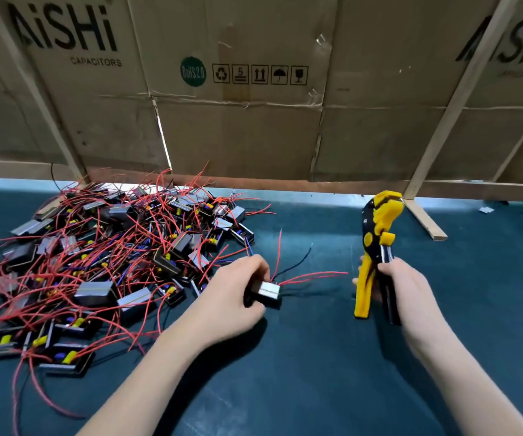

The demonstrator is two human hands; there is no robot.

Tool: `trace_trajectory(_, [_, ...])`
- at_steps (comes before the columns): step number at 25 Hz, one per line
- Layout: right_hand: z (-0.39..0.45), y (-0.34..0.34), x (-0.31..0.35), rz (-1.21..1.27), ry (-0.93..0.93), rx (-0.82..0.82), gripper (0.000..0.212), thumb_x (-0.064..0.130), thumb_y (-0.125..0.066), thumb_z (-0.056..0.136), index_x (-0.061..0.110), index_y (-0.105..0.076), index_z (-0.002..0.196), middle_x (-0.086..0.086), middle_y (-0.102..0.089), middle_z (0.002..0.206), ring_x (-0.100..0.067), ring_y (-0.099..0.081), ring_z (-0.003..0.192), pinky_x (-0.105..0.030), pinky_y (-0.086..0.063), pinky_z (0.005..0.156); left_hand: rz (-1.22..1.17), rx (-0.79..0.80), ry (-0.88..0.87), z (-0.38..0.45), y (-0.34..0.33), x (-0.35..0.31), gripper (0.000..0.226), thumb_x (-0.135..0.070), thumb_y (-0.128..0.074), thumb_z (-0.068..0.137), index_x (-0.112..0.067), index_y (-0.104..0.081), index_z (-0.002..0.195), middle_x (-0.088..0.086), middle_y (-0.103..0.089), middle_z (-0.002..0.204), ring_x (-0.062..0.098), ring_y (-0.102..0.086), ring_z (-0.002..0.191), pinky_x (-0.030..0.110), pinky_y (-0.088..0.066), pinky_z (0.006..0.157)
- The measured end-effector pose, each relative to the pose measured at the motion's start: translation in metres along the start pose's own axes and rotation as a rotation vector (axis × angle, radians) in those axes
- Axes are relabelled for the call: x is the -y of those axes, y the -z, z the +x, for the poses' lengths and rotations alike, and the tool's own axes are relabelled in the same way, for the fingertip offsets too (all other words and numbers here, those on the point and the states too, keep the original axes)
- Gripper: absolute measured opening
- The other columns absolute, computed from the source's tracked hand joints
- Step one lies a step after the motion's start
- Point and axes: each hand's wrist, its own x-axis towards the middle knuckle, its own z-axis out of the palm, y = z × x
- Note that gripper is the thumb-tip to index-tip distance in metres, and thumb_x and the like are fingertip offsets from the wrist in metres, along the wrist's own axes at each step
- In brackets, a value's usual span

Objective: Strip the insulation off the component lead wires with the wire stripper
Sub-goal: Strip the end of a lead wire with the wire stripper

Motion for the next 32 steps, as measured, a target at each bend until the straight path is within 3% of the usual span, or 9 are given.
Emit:
trace_trajectory(5, [-0.006,-0.005,-0.007,-0.145,0.056,0.0,0.03,0.045,-0.07,0.085,0.021,-0.06,0.098,0.001,-0.071,0.091,-0.014,-0.069,0.091,-0.035,-0.052,0.082,0.064,-0.058,0.029,-0.002,-0.007,-0.003,0.03,-0.036,-0.073,0.084,-0.014,-0.054,0.073,-0.007,-0.057,0.072,0.011,-0.049,0.074,0.025,-0.037,0.071])
trace_trajectory(8, [-0.005,-0.005,-0.007,-0.004,-0.048,0.1,0.025,0.031,-0.067,0.086,0.008,-0.065,0.096,-0.006,-0.074,0.091,-0.019,-0.071,0.089,-0.033,-0.051,0.078,-0.102,-0.028,0.098,-0.003,-0.008,-0.011,0.023,-0.019,-0.077,0.076,-0.019,-0.055,0.083,-0.009,-0.062,0.077,0.009,-0.054,0.075,0.024,-0.043,0.074])
trace_trajectory(11, [-0.004,-0.003,-0.007,0.073,-0.022,0.143,0.016,0.016,-0.061,0.089,0.003,-0.067,0.095,-0.009,-0.075,0.094,-0.024,-0.07,0.095,-0.037,-0.05,0.091,-0.229,0.012,0.148,-0.005,-0.011,-0.015,0.034,-0.018,-0.067,0.069,-0.023,-0.057,0.101,-0.007,-0.065,0.083,0.011,-0.058,0.078,0.023,-0.047,0.076])
trace_trajectory(16, [0.001,0.001,-0.003,0.299,0.108,0.3,0.036,0.022,-0.038,0.091,0.02,-0.058,0.122,0.0,-0.069,0.123,-0.019,-0.062,0.118,-0.04,-0.044,0.098,-0.023,-0.1,0.119,-0.002,-0.019,-0.013,0.019,-0.037,-0.07,0.086,-0.019,-0.067,0.083,-0.005,-0.063,0.075,0.016,-0.059,0.075,0.033,-0.048,0.072])
trace_trajectory(19, [0.0,-0.005,-0.008,0.163,0.177,0.261,0.036,0.025,-0.04,0.077,0.028,-0.06,0.107,0.0,-0.071,0.111,-0.022,-0.062,0.112,-0.039,-0.043,0.092,-0.052,-0.168,0.166,-0.002,-0.026,-0.015,0.019,-0.032,-0.068,0.089,-0.016,-0.068,0.079,-0.003,-0.065,0.073,0.018,-0.06,0.075,0.036,-0.048,0.073])
trace_trajectory(23, [-0.007,-0.019,-0.013,-0.021,0.22,0.182,0.019,0.037,-0.049,0.074,0.034,-0.056,0.091,-0.003,-0.065,0.091,-0.025,-0.061,0.094,-0.039,-0.04,0.085,-0.245,-0.282,0.231,-0.003,-0.025,-0.02,0.007,-0.019,-0.07,0.089,-0.018,-0.075,0.084,-0.007,-0.072,0.073,0.005,-0.063,0.068,0.017,-0.047,0.067])
trace_trajectory(27, [-0.012,-0.022,-0.014,-0.241,0.277,0.1,0.046,0.071,-0.062,0.069,0.028,-0.06,0.086,0.006,-0.062,0.075,-0.013,-0.055,0.073,-0.032,-0.043,0.071,-0.316,-0.334,0.221,-0.003,-0.022,-0.022,0.009,-0.02,-0.068,0.091,-0.018,-0.072,0.085,-0.005,-0.072,0.067,0.009,-0.065,0.062,0.025,-0.05,0.068])
trace_trajectory(29, [-0.01,-0.02,-0.01,-0.292,0.231,0.164,0.047,0.069,-0.072,0.07,0.025,-0.064,0.086,0.013,-0.064,0.075,-0.006,-0.056,0.072,-0.028,-0.043,0.07,-0.395,-0.359,0.227,-0.001,-0.02,-0.021,0.011,-0.019,-0.065,0.093,-0.016,-0.072,0.086,-0.004,-0.072,0.069,0.011,-0.067,0.065,0.026,-0.051,0.067])
trace_trajectory(32, [-0.006,-0.01,-0.004,-0.262,0.184,0.324,0.049,0.061,-0.066,0.07,0.017,-0.065,0.091,-0.002,-0.064,0.081,-0.01,-0.056,0.078,-0.032,-0.039,0.077,-0.593,-0.387,0.174,0.001,-0.016,-0.021,0.017,-0.01,-0.059,0.096,-0.008,-0.074,0.088,0.004,-0.066,0.087,0.005,-0.064,0.076,0.016,-0.045,0.068])
